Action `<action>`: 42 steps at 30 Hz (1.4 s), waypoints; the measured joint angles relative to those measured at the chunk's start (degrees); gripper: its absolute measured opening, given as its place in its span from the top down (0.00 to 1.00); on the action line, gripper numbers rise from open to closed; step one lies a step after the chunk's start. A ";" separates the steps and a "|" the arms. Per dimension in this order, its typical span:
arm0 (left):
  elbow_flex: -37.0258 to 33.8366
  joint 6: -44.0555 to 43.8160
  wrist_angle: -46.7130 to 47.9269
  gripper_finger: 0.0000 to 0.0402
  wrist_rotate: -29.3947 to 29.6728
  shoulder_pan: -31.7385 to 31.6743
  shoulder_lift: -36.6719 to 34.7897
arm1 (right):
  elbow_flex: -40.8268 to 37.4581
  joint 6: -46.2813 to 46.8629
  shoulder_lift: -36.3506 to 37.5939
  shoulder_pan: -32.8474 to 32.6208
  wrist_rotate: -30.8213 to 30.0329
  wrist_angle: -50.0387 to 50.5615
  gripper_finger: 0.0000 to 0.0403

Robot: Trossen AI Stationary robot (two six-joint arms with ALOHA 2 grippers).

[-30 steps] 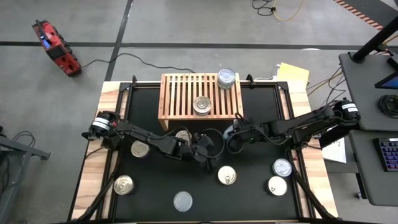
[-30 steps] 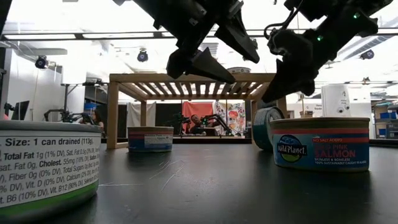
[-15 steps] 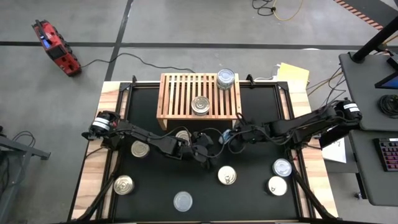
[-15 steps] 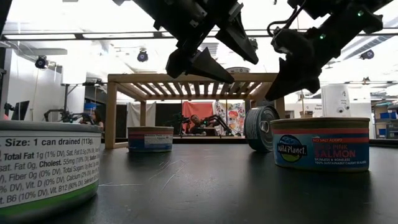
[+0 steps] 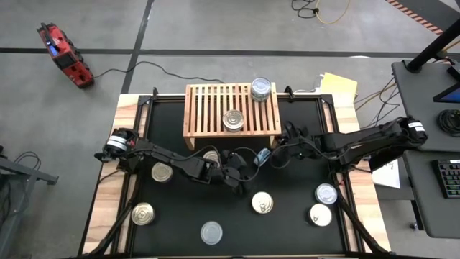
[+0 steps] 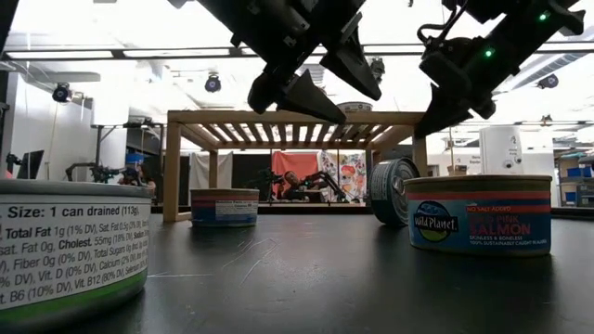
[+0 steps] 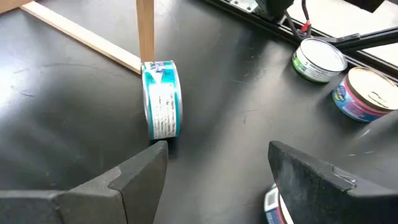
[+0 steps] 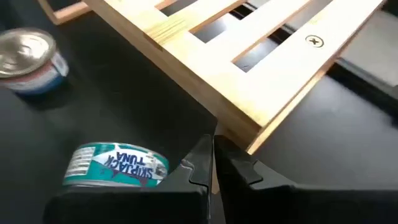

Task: Stack canned seafood by type on shelf
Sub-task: Put the green blue tuna can on the shelf

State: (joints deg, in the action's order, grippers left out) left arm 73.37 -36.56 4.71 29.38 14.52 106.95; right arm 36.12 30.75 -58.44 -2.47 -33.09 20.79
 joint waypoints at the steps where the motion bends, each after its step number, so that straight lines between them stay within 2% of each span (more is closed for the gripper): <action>1: 0.01 0.07 0.00 0.34 0.18 -0.02 0.01 | 0.00 -0.55 0.08 0.38 -0.09 0.06 0.97; 6: -0.01 0.68 -1.64 0.34 0.26 -0.38 0.92 | 0.00 -1.85 0.70 1.28 0.78 0.07 0.97; 10: -0.01 0.18 -5.62 0.34 0.23 -0.39 2.79 | 0.02 0.42 1.51 0.49 6.43 0.15 0.97; 13: -0.03 0.04 -8.03 0.34 0.41 -0.39 4.04 | -0.12 3.21 1.28 -1.80 7.43 -0.36 0.97; 18: -0.01 0.09 -10.16 0.34 3.75 -0.74 5.10 | -2.92 2.44 -1.22 -4.34 7.00 -8.44 0.97; 27: -0.03 0.07 -10.34 0.34 4.14 -0.92 5.26 | -11.02 1.80 -3.54 -5.54 4.32 -25.01 0.97; 35: -0.03 0.57 -10.49 0.34 4.17 -1.02 5.30 | -13.42 5.90 -3.58 -7.78 9.10 -25.41 0.97; 42: -0.03 7.80 -13.24 0.34 4.68 -1.90 5.30 | -13.40 6.81 -3.58 -8.81 9.10 -25.64 0.97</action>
State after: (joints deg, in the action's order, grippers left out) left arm 73.34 -28.75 -8.53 34.06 12.62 112.25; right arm 22.72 37.56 -62.02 -11.29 -23.99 -4.85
